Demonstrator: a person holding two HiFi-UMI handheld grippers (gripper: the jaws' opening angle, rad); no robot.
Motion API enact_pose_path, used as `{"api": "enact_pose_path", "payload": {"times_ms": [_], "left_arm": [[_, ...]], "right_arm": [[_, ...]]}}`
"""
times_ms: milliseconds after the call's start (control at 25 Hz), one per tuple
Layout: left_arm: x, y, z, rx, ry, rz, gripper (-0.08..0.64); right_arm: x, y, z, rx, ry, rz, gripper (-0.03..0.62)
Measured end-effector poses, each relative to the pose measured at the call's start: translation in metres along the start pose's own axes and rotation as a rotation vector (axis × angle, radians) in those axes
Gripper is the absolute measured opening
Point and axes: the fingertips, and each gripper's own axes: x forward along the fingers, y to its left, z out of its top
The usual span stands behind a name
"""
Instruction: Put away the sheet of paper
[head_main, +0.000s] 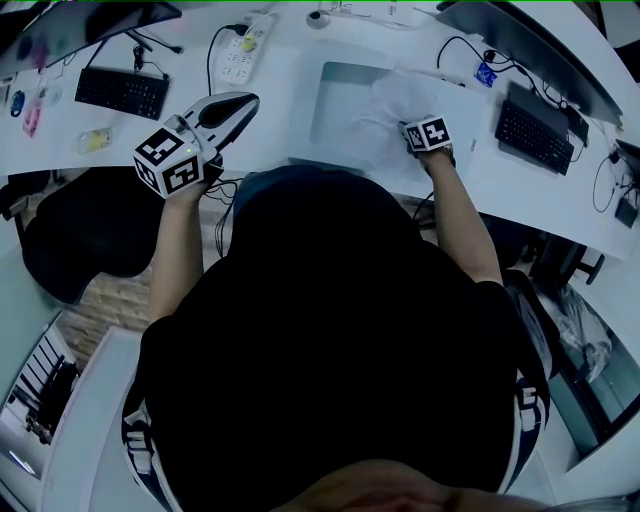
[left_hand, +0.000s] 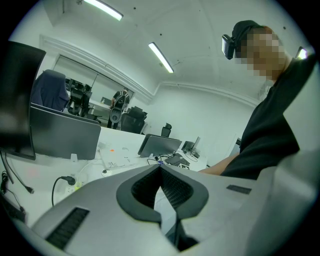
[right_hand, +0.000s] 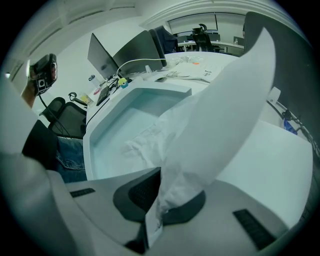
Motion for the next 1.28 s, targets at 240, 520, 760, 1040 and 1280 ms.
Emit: {"api": "enact_pose_path", "payload": {"times_ms": [240, 520, 760, 1040, 1280], "left_arm": [[-0.005, 0.005, -0.003, -0.009, 0.004, 0.008, 0.020], [-0.004, 0.004, -0.003, -0.012, 0.005, 0.006, 0.020], [-0.004, 0.007, -0.003, -0.013, 0.012, 0.008, 0.020], [-0.003, 0.008, -0.004, -0.017, 0.018, 0.008, 0.020], [-0.004, 0.010, -0.006, -0.024, 0.018, 0.014, 0.020]], "right_arm": [[0.006, 0.008, 0.009, -0.008, 0.002, 0.016, 0.014], [0.010, 0.013, 0.015, -0.038, 0.004, 0.022, 0.014], [0.017, 0.017, 0.023, -0.053, 0.006, 0.038, 0.014], [0.023, 0.024, 0.034, -0.077, 0.011, 0.057, 0.014], [0.029, 0.036, 0.043, -0.116, 0.019, 0.087, 0.014]]}}
